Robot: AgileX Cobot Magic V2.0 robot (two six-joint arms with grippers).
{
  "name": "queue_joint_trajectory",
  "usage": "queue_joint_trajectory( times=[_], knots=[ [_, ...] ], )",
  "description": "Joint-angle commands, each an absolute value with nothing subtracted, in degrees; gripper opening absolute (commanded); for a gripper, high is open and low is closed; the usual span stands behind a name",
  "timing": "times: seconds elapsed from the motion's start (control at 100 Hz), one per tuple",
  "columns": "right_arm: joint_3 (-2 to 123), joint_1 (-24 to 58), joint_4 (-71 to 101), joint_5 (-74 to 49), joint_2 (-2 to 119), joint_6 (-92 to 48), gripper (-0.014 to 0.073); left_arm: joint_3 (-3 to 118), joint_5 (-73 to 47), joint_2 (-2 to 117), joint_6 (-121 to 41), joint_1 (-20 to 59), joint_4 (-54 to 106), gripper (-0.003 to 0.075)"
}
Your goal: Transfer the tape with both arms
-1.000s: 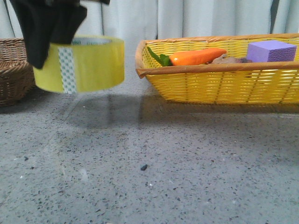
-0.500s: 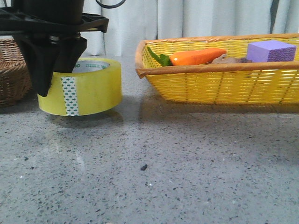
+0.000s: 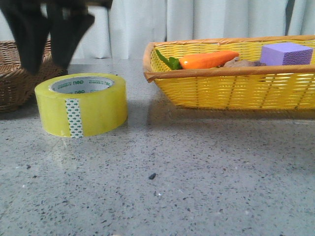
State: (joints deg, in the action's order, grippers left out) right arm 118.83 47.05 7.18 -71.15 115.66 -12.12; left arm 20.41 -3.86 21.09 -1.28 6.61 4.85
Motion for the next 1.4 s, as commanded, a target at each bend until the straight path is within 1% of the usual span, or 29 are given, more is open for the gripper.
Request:
queue_joint_trajectory(
  times=[0.0, 0.1, 0.14, 0.35, 0.42, 0.48, 0.52, 0.55, 0.59, 0.66, 0.81, 0.93, 1.11, 1.24, 1.39],
  knots=[
    [120.9, 46.9, 7.2, -71.7, 109.1, -12.4, 0.0133, 23.9, -1.5, 21.8, -1.0, 8.9, 5.1, -0.0020],
    [120.9, 46.9, 6.3, -72.2, 106.6, -12.4, -0.0026, 24.9, -1.3, 21.8, -1.0, 11.7, 5.0, -0.0020],
    [120.9, 46.9, 6.1, -72.5, 105.8, -12.4, -0.0073, 24.9, -1.0, 21.8, -1.0, 12.8, 5.0, -0.0020],
    [120.5, 46.7, 5.8, -74.6, 101.6, -10.9, -0.0066, 25.1, -0.4, 25.1, -1.0, 20.0, 4.9, -0.0011],
    [120.5, 46.4, 5.6, -74.2, 100.3, -10.2, -0.0065, 25.4, 0.0, 27.2, -1.0, 22.8, 4.9, 0.0044],
    [120.4, 46.4, 4.1, -73.6, 99.0, -9.8, -0.0065, 26.2, 0.3, 29.2, -1.0, 25.4, 4.9, 0.0121],
    [120.4, 46.4, 2.9, -73.1, 98.2, -9.4, -0.0065, 27.0, 0.0, 30.7, -1.0, 27.0, 4.9, 0.0195],
    [120.1, 46.4, 2.2, -72.7, 97.6, -9.3, -0.0065, 27.7, 0.0, 31.7, -1.0, 28.1, 4.9, 0.0227],
    [120.0, 46.4, 1.0, -72.3, 96.6, -8.8, -0.0065, 28.9, 0.0, 33.4, -1.0, 29.6, 4.9, 0.0291],
    [119.3, 46.4, -1.4, -71.7, 95.1, -7.4, -0.0065, 31.1, 0.0, 36.5, -1.0, 31.6, 4.9, 0.0337],
    [116.5, 46.2, -5.1, -70.7, 91.0, -6.1, -0.0066, 36.9, -3.2, 44.3, -1.0, 35.2, 4.9, 0.0336],
    [113.3, 46.2, -7.9, -69.5, 86.7, -3.4, -0.0066, 42.2, -8.1, 51.5, -1.2, 37.8, 4.9, 0.0336],
    [106.7, 46.2, -12.1, -68.6, 79.1, 0.3, -0.0067, 51.0, -20.4, 61.3, -1.7, 40.4, 4.9, 0.0336],
    [100.8, 46.2, -12.9, -65.5, 73.2, 1.8, -0.0067, 56.5, -28.9, 68.2, -5.8, 40.9, 4.9, 0.0336],
    [94.3, 46.2, -13.1, -63.4, 66.6, 3.7, -0.0067, 61.2, -36.2, 74.5, -6.4, 40.9, 5.5, 0.0336]
  ],
)
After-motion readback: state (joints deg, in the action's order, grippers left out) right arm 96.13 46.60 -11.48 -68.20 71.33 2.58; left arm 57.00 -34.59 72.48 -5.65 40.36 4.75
